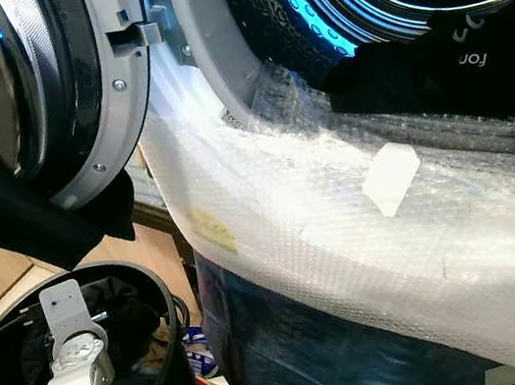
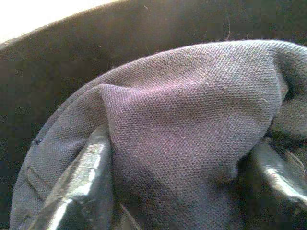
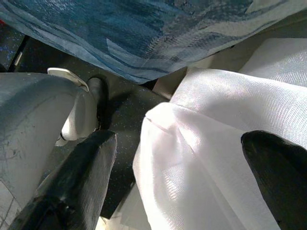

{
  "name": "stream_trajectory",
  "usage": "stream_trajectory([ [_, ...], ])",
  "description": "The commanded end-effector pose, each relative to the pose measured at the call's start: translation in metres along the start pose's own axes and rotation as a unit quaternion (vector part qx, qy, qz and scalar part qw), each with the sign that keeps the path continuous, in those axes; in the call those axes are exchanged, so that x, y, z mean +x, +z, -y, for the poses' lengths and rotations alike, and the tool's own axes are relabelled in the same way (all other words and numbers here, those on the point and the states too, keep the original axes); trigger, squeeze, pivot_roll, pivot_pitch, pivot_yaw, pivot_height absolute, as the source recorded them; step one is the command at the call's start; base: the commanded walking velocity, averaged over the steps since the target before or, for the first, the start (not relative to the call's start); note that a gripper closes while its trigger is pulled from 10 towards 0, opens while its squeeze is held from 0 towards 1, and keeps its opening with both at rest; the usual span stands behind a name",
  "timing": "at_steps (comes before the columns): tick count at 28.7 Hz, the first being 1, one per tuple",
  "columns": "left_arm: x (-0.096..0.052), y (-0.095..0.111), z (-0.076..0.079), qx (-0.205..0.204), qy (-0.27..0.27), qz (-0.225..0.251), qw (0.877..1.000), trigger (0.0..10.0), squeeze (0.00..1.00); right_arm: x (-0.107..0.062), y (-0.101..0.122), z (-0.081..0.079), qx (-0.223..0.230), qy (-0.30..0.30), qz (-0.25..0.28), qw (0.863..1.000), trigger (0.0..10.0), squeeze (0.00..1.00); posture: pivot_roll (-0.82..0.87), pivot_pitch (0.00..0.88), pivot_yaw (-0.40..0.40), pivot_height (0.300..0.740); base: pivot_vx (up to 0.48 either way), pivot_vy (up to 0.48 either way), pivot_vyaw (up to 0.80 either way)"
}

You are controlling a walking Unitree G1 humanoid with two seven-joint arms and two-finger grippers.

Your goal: Clothes washing

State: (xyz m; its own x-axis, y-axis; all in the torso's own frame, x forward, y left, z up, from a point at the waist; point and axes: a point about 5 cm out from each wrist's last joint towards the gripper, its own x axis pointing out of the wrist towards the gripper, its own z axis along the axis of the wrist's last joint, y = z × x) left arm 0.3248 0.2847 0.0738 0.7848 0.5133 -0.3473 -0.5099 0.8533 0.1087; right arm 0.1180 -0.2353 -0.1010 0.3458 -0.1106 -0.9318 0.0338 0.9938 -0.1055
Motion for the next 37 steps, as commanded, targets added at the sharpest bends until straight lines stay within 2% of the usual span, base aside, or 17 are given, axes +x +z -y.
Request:
stream_trajectory([
  [1, 0.0, -0.008, -0.004, -0.002, 0.011, -0.015, 1.0, 0.0, 0.0, -0.001, -0.007, 0.003, 0.002, -0.004, -0.011, 1.0, 10.0, 0.0, -0.09, 0.094, -0.093, 0.74, 0.0, 0.0, 0.0],
  [14, 0.0, -0.006, -0.002, -0.001, 0.018, -0.007, 1.0, 0.0, 0.0, 0.0, -0.005, 0.001, 0.003, 0.001, -0.011, 1.0, 10.0, 0.0, -0.09, 0.076, -0.086, 0.74, 0.0, 0.0, 0.0],
  [30, -0.005, -0.014, -0.001, -0.011, 0.022, -0.003, 1.0, 0.0, 0.0, 0.002, 0.01, -0.007, -0.004, 0.005, 0.004, 1.0, 10.0, 0.0, -0.06, 0.025, -0.069, 0.74, 0.0, 0.0, 0.0],
  [32, -0.008, -0.01, 0.002, -0.003, 0.014, 0.022, 1.0, 0.0, 0.0, 0.002, 0.011, -0.008, -0.007, 0.004, 0.009, 1.0, 10.0, 0.0, -0.05, 0.017, -0.061, 0.74, 0.0, 0.0, 0.0],
  [33, -0.009, -0.007, 0.004, 0.001, 0.007, 0.035, 0.999, 0.0, 0.0, 0.002, 0.012, -0.009, -0.008, 0.002, 0.011, 1.0, 10.0, 0.0, -0.05, 0.015, -0.059, 0.74, 0.0, 0.0, 0.0],
  [34, -0.016, 0.0, 0.013, -0.007, -0.036, 0.068, 0.997, 0.0, 0.0, 0.002, 0.014, -0.009, -0.003, -0.004, 0.017, 1.0, 10.0, 0.0, -0.05, 0.012, -0.048, 0.74, 0.0, 0.0, 0.0],
  [35, -0.019, 0.0, 0.016, -0.007, -0.055, 0.077, 0.995, 0.0, 0.0, 0.002, 0.014, -0.01, -0.001, -0.004, 0.018, 1.0, 10.0, 0.0, -0.05, 0.009, -0.041, 0.74, 0.0, 0.0, 0.0],
  [36, -0.029, -0.002, 0.025, -0.021, -0.111, 0.083, 0.99, 0.0, 0.0, 0.002, 0.015, -0.011, 0.0, -0.005, 0.02, 1.0, 10.0, 0.0, -0.05, 0.008, -0.038, 0.74, 0.0, 0.0, 0.0],
  [37, -0.035, -0.002, 0.029, -0.022, -0.142, 0.089, 0.986, 0.0, 0.0, 0.002, 0.015, -0.012, -0.002, -0.006, 0.021, 1.0, 10.0, 0.0, -0.05, 0.006, -0.03, 0.74, 0.0, 0.0, 0.0],
])
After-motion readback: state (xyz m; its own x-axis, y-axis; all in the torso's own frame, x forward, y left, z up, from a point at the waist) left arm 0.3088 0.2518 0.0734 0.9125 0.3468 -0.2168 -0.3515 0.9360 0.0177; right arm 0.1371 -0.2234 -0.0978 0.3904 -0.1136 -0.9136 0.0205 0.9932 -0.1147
